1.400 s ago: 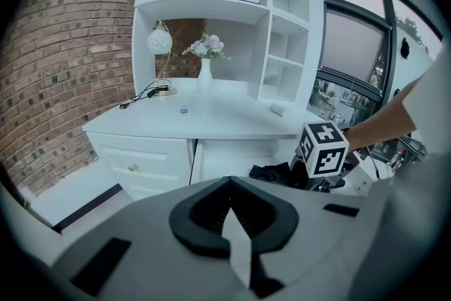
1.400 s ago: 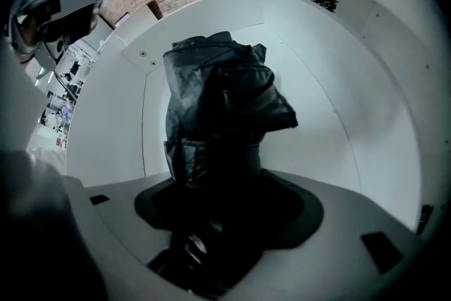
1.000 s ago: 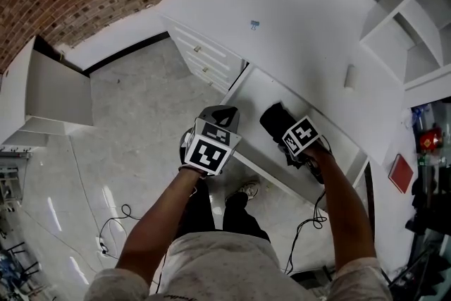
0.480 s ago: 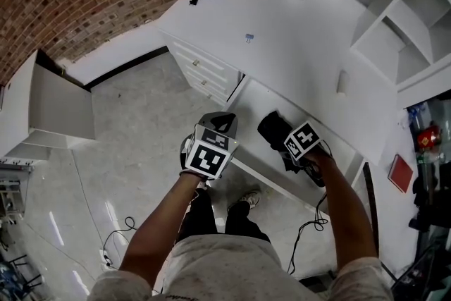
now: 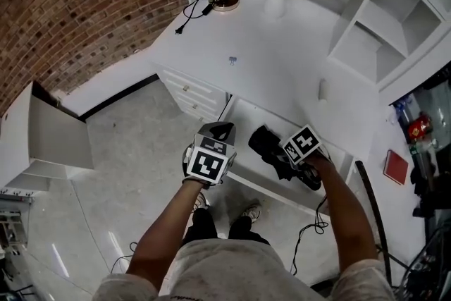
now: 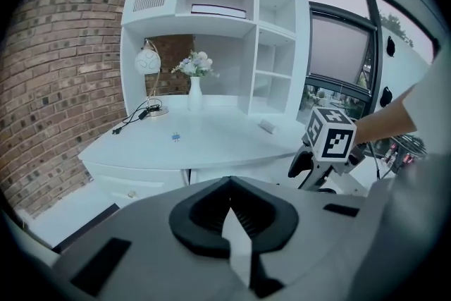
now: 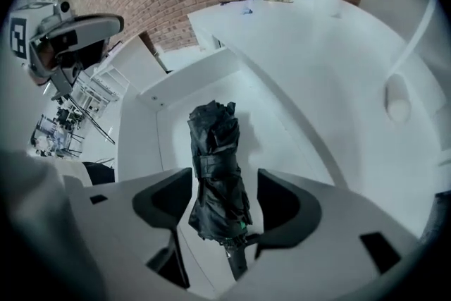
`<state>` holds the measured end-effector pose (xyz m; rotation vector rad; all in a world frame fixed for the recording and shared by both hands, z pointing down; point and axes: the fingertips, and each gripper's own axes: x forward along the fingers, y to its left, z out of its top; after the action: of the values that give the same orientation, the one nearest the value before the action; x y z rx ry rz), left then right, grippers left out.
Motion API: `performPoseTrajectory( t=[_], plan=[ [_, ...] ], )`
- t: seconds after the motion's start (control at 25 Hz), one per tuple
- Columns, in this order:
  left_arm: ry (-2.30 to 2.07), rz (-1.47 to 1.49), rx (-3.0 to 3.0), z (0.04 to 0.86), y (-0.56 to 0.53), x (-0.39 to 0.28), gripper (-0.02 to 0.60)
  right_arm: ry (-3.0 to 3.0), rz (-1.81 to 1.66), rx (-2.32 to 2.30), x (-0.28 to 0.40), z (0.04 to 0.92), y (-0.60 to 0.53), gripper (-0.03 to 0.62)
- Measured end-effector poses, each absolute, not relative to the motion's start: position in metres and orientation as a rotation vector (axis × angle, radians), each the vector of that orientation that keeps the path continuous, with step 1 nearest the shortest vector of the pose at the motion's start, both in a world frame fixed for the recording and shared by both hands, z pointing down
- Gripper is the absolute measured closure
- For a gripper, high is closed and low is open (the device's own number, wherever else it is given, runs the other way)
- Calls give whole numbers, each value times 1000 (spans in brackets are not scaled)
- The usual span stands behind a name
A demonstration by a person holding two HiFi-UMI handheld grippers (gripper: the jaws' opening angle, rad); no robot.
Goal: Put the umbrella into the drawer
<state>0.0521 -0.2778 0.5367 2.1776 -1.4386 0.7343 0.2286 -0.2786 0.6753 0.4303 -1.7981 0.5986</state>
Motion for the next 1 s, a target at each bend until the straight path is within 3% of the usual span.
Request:
performPoseTrajectory(
  t=[0.12,0.24,0.72,0.92,1.0],
  plan=[
    [-1428,723,2206,529,-283,57,584,-1826,605,486,229,658,-284,306],
    [-1417,709,2235,518,-285,61,584,-1849,593,559,231,640,-287,364],
    [-1365,628,2356,477,-306,81,584,-2089,591,892,223,531,-305,387],
    [-1348,600,2401,460,-314,87,584,-2188,536,1086,229,480,-313,486],
    [-1343,590,2415,454,-316,88,584,-2218,529,1145,232,465,-313,490]
  ],
)
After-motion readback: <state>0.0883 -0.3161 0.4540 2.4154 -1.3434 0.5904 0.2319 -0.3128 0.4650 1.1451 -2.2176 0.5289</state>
